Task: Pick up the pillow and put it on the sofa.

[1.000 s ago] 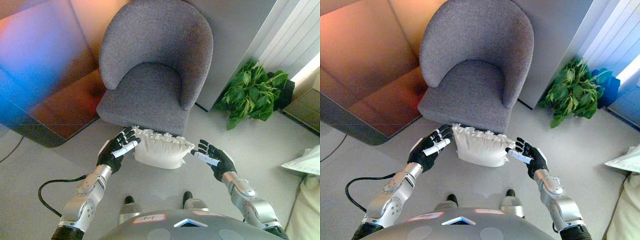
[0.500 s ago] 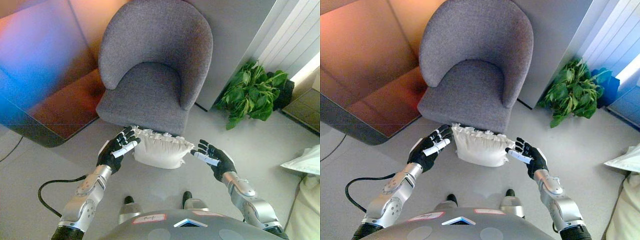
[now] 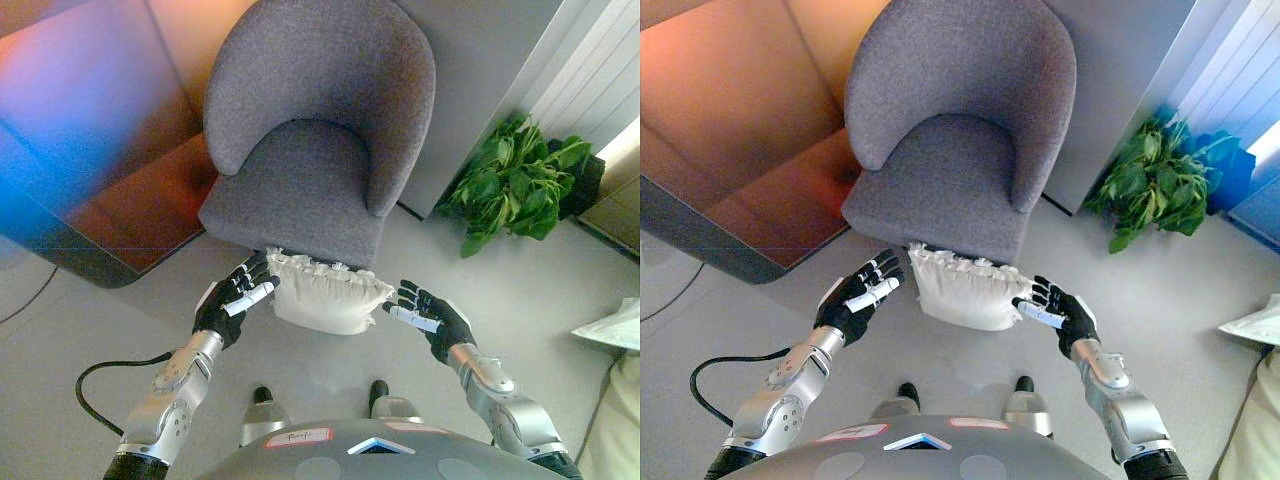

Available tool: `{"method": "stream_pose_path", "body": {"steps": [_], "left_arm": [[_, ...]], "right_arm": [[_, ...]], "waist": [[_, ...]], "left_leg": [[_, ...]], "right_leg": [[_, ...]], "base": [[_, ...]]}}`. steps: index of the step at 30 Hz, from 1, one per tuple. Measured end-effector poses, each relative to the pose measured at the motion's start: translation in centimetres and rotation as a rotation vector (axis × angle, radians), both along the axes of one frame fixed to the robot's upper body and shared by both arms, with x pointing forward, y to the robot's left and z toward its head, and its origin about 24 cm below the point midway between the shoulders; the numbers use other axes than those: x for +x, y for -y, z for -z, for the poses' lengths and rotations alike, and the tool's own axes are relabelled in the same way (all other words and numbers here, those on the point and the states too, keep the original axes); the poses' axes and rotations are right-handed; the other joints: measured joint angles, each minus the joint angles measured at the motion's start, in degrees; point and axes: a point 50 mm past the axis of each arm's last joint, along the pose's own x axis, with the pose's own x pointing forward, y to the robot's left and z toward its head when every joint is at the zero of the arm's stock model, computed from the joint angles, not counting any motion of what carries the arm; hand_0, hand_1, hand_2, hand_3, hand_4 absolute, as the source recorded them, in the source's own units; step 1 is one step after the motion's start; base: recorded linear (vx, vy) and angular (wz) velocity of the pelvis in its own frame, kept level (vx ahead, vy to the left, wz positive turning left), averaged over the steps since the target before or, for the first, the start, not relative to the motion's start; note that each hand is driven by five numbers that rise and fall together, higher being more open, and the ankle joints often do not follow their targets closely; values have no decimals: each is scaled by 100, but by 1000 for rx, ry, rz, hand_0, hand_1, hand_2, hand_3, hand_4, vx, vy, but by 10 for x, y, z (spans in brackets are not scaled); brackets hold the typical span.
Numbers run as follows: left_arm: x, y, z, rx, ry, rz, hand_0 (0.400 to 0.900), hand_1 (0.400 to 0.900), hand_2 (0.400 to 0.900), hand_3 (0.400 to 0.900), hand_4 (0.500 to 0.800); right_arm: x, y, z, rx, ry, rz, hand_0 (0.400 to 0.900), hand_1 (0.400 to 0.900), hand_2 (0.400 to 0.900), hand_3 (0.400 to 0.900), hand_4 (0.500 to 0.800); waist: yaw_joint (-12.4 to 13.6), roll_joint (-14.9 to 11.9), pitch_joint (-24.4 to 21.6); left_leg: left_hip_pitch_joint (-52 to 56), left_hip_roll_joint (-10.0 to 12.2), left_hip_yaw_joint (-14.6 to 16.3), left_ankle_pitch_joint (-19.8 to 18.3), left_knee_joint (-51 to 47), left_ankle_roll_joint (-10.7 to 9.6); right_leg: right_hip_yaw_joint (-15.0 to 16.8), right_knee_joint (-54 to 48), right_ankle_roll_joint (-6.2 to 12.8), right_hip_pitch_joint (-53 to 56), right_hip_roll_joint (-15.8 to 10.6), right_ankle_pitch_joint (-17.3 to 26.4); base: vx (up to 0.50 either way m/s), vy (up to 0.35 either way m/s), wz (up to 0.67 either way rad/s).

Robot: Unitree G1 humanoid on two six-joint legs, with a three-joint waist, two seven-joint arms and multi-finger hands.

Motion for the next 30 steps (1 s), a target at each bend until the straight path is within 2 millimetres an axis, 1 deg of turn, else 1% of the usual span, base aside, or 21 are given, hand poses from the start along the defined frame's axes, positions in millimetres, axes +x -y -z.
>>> {"method": "stream_pose_path", "body": {"steps": [3, 4, 5, 6, 8, 9, 10, 11, 12, 13, 14, 15, 16, 17, 18, 19, 21, 23, 26, 28, 30], "left_arm": [[1, -2, 0, 7, -1, -20, 900, 900, 900, 900, 800], [2, -4, -1, 9, 2, -26, 900, 900, 900, 900, 800], [1, -4, -1, 7, 1, -30, 900, 900, 900, 900, 800], [0, -5, 0, -2, -7, -36, 900, 900, 900, 900, 800], [-2, -4, 2, -12, -14, -42, 900, 900, 900, 900, 800], [-4, -4, 3, -18, -19, -41, 900, 900, 900, 900, 800], [-7, -4, 4, -22, -26, -39, 900, 900, 900, 900, 800], [-9, -2, 6, -36, -31, -36, 900, 900, 900, 900, 800], [-13, 0, 9, -54, -43, -41, 900, 900, 900, 900, 800], [-11, 5, 8, -77, -28, -39, 900, 900, 900, 900, 800], [-6, 7, 2, -88, 10, -26, 900, 900, 900, 900, 800], [2, 7, 1, -90, 22, -30, 900, 900, 900, 900, 800], [1, 6, 3, -89, 15, -39, 900, 900, 900, 900, 800], [-4, 4, 5, -88, -2, -46, 900, 900, 900, 900, 800], [-8, 0, 6, -77, -6, -45, 900, 900, 900, 900, 800], [-10, -3, 7, -66, -17, -46, 900, 900, 900, 900, 800], [-17, -4, 13, -72, -47, -59, 900, 900, 900, 900, 800], [-18, -4, 13, -77, -47, -56, 900, 900, 900, 900, 800], [-13, -5, 10, -74, -25, -49, 900, 900, 900, 900, 800], [-8, -6, 7, -73, -4, -37, 900, 900, 900, 900, 800], [0, -8, 1, -58, 24, -19, 900, 900, 900, 900, 800]], "right_arm": [[7, 2, -4, -7, 23, -28, 900, 900, 900, 900, 800], [11, 2, -6, -5, 34, -33, 900, 900, 900, 900, 800], [13, 2, -7, -9, 43, -37, 900, 900, 900, 900, 800], [15, 3, -8, -20, 48, -42, 900, 900, 900, 900, 800], [15, 5, -9, -35, 53, -46, 900, 900, 900, 900, 800], [15, 6, -9, -40, 54, -54, 900, 900, 900, 900, 800], [13, 8, -9, -41, 51, -55, 900, 900, 900, 900, 800], [11, 12, -9, -53, 47, -51, 900, 900, 900, 900, 800], [7, 17, -9, -77, 38, -54, 900, 900, 900, 900, 800], [4, 26, -12, -109, 37, -58, 900, 900, 900, 900, 800], [2, 34, -13, -137, 29, -58, 900, 900, 900, 900, 800], [-1, 35, -5, -146, -6, -44, 900, 900, 900, 900, 800], [-6, 36, -3, -146, -23, -49, 900, 900, 900, 900, 800], [-7, 36, -2, -141, -26, -55, 900, 900, 900, 900, 800], [-7, 34, -3, -131, -14, -59, 900, 900, 900, 900, 800], [-10, 32, -1, -120, -21, -60, 900, 900, 900, 900, 800], [-15, 33, 0, -119, -28, -53, 900, 900, 900, 900, 800], [-18, 34, 1, -112, -39, -55, 900, 900, 900, 900, 800], [-24, 31, 3, -85, -54, -75, 900, 900, 900, 900, 800], [-23, 30, 4, -90, -54, -98, 900, 900, 900, 900, 800], [-14, 27, 1, -100, -30, -126, 900, 900, 900, 900, 800]], "waist": [[43, -11, 227], [69, -101, 349], [148, -151, 422], [175, -194, 459], [299, -284, 581], [316, -314, 616], [291, -392, 654], [292, -336, 642], [299, -118, 582], [268, 290, 559], [252, 595, 618], [307, 483, 738], [411, 474, 742], [502, 558, 712], [582, 552, 815], [580, 412, 895], [574, 368, 909], [582, 319, 936], [586, 150, 915], [598, 13, 880], [631, -111, 876]], "left_leg": [[-176, 86, -85, -39, 416, -10], [-316, 93, -208, -39, 751, -7], [-474, 113, -351, -32, 1103, -3], [-639, 114, -529, 21, 1414, 47], [-769, 16, -963, 215, 1891, 44], [-915, -44, -1114, 319, 2214, 50], [-1017, -126, -1171, 415, 2392, 77], [-990, -183, -1082, 421, 2275, 104], [-960, -8, -896, 327, 2002, 175], [-960, 345, -854, -32, 1621, 213], [-874, 559, -918, -431, 1211, -279], [-828, 542, -827, -377, 1140, -286], [-816, 502, -757, -387, 1029, -238], [-825, 572, -604, -372, 908, -189], [-779, 617, -394, -252, 880, -200], [-684, 536, -312, -177, 906, -203], [-628, 482, -190, -147, 935, -204], [-560, 410, -118, -128, 892, -187], [-461, 289, -30, -199, 890, -99], [-442, 224, -31, -262, 925, -51], [-505, 198, -57, -422, 1180, -33]], "right_leg": [[65, 21, -89, -21, 66, -17], [151, 35, -127, -36, 22, -8], [184, 49, -161, -72, 8, 3], [210, 41, -195, -89, -9, 28], [360, 2, -240, -35, -82, 56], [413, -4, -241, -8, -134, 56], [435, -6, -239, -1, -265, 55], [425, -7, -215, -10, -313, 39], [410, 142, -152, -23, -174, 22], [309, 1109, -290, -395, 165, -421], [206, 1837, -332, -786, 304, -968], [241, 1975, -327, -863, 252, -1052], [297, 1822, -290, -868, 251, -1028], [290, 1704, -249, -829, 301, -983], [260, 2261, -242, -859, 312, -1154], [275, 2240, -293, -723, 212, -1436], [270, 2048, -251, -600, 132, -1411], [117, 1736, -159, -343, 56, -1230], [-23, 1255, -61, 28, -24, -1096], [-124, 1107, -22, 177, -76, -1071], [-160, 1008, 2, 333, -105, -1053]], "base": [[-4, -74, -13], [86, -53, -22], [99, -25, -22], [165, -3, -35], [215, 38, -24], [244, 83, -5], [240, 132, 11], [231, 170, 18], [228, 180, 17], [272, 191, 5], [313, 173, -4], [309, 137, -6], [304, 118, 0], [283, 114, -3], [307, 136, -4], [275, 109, -3], [295, 103, 1], [312, 101, -2], [291, 87, 3], [286, 143, -3], [296, 183, -1]]}}
